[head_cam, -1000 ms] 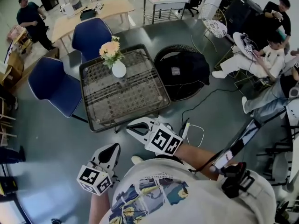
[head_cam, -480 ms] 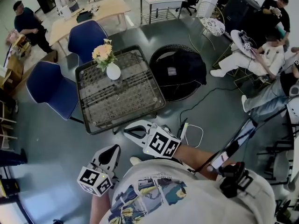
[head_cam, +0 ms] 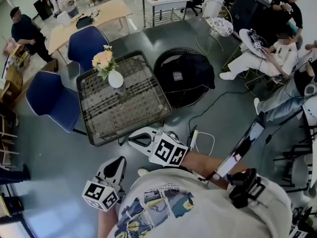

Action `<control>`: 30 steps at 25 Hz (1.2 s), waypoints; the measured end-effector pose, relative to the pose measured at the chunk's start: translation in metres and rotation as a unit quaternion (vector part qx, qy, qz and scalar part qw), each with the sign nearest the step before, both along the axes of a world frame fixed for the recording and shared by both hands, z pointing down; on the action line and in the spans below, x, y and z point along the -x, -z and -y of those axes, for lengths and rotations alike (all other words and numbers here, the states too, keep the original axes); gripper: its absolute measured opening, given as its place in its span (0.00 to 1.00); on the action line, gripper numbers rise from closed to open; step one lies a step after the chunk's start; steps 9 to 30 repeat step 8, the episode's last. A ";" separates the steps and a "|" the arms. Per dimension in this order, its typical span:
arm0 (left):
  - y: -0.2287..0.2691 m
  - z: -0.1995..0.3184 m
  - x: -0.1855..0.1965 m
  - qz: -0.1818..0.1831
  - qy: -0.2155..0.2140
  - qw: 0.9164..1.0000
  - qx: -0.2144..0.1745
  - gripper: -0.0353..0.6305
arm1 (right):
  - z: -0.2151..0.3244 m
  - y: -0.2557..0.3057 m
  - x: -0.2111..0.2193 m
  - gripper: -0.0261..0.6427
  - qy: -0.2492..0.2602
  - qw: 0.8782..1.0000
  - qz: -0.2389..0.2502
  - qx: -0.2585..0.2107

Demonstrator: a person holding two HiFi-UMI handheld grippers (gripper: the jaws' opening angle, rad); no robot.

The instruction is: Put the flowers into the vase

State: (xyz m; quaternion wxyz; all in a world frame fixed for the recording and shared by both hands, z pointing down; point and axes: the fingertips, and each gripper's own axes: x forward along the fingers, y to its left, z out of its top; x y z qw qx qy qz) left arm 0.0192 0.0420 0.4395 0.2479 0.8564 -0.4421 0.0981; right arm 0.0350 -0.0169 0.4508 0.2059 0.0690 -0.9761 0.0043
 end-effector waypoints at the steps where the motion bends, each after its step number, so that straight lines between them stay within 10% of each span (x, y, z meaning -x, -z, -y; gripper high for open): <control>1: -0.001 -0.001 0.001 0.001 0.000 1.000 0.000 0.07 | 0.000 -0.001 0.001 0.06 0.000 1.000 0.000 0.000; 30: -0.002 -0.011 0.008 -0.003 0.012 1.000 0.003 0.07 | -0.012 -0.004 0.010 0.06 0.015 1.000 -0.007 0.004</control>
